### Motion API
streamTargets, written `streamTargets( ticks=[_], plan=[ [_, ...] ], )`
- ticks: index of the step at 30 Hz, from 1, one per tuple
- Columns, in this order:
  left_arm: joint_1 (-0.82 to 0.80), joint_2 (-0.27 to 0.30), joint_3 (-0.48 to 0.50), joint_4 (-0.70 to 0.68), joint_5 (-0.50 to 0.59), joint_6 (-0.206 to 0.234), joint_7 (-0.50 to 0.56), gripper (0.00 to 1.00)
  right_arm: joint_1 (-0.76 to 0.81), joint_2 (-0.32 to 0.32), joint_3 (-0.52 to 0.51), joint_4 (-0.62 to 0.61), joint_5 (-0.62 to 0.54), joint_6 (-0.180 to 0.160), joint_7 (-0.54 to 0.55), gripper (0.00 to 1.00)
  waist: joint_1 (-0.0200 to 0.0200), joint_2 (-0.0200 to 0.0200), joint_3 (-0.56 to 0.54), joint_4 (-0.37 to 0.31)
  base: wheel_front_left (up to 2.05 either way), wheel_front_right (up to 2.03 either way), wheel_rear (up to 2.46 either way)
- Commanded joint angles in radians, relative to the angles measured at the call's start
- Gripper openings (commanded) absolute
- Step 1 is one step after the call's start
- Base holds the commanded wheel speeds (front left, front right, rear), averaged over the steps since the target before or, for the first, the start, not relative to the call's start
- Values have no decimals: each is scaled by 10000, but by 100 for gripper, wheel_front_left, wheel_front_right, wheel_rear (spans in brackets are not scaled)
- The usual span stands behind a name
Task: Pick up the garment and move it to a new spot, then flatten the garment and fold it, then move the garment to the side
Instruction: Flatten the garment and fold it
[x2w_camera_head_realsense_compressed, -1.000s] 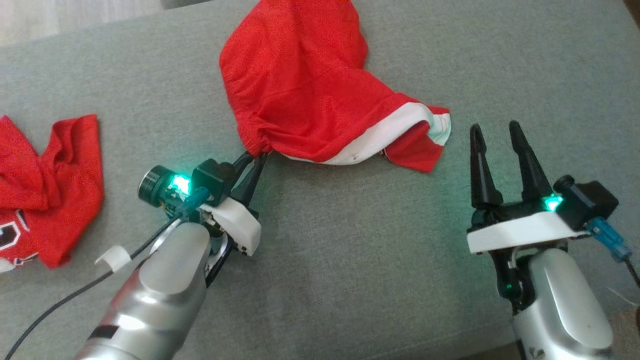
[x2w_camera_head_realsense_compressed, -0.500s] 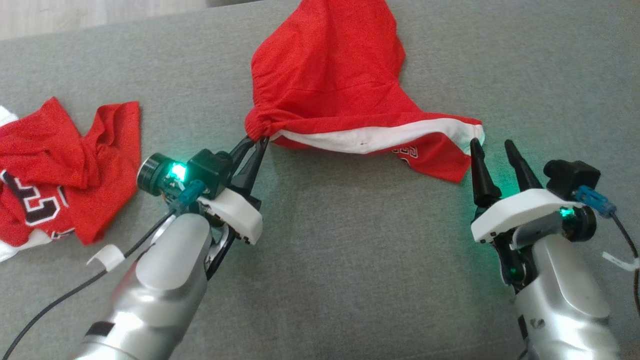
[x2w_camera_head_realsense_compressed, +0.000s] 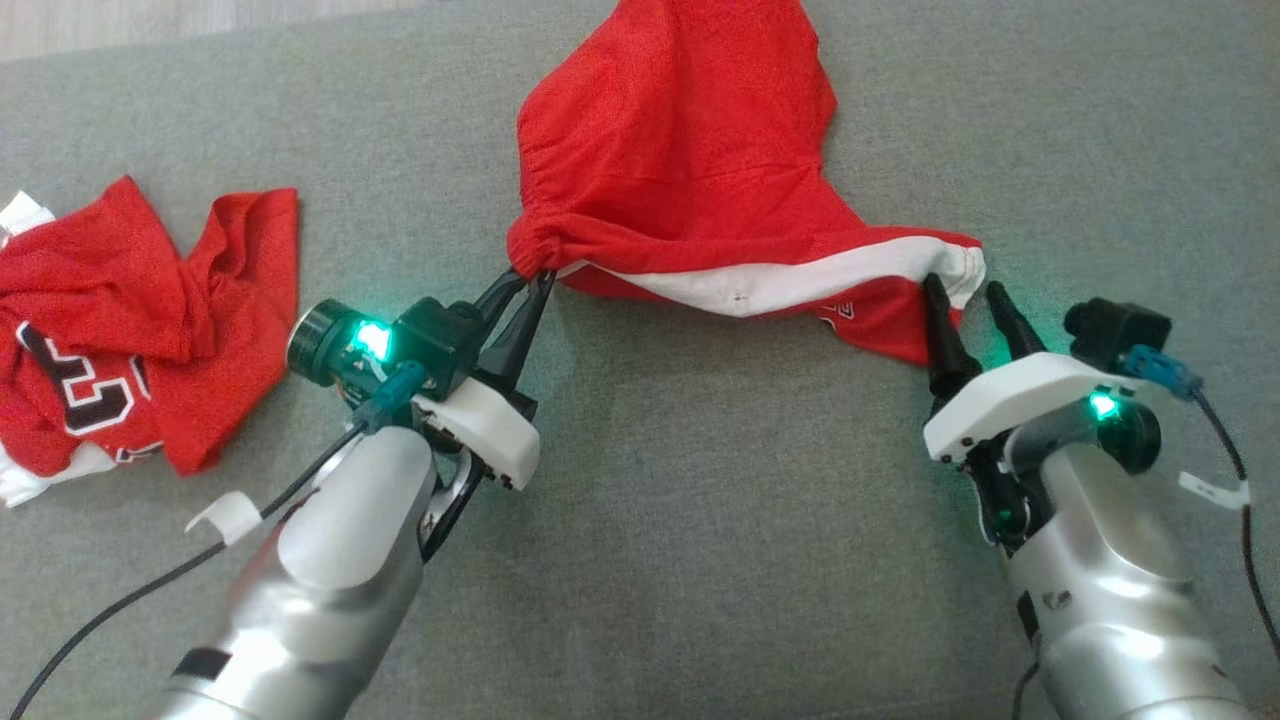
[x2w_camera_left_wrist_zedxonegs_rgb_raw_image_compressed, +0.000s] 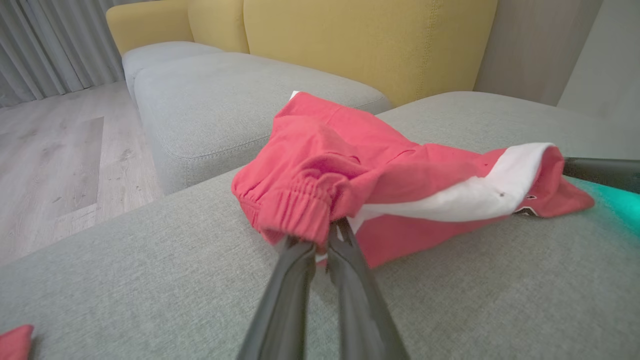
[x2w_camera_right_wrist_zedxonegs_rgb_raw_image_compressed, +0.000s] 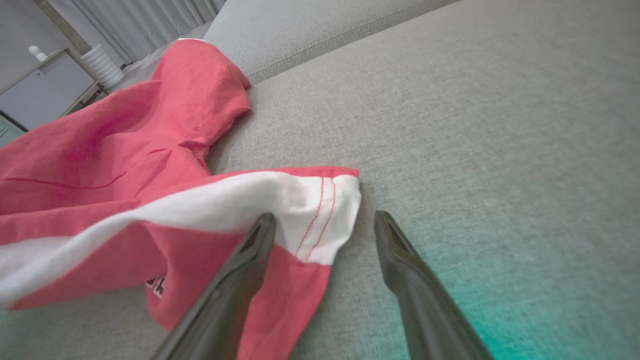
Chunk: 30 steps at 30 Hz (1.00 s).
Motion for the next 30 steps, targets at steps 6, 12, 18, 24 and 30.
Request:
streamTargets(
  ticks=[6, 12, 18, 24, 30],
  plan=[
    [-245, 377, 181, -486, -71, 76, 100, 0, -714, 5, 488, 484, 75, -9, -399, 100, 0, 0, 84, -22, 0, 0, 0],
    [-199, 482, 162, -519, -141, 150, 242, 0, -1076, 5, 938, 845, 30, -9, -874, 0, 0, 0, 48, -72, 0, 0, 0],
    [-147, 746, 272, -539, -293, 218, 424, 0, -1081, 5, 914, 7, -660, -9, -1241, 0, 0, 0, -216, -216, 0, 0, 0],
    [-378, 1284, 338, -852, -377, 110, 858, 0, -618, -91, 714, -2213, -1330, -9, -1261, 0, 0, 0, -561, -355, 0, 0, 0],
    [-1064, 1903, 380, -1357, -585, -140, 1625, 0, -359, -465, 1138, -3603, -1632, -9, -1254, 0, 0, 0, -1020, -448, 0, 0, 0]
  ],
)
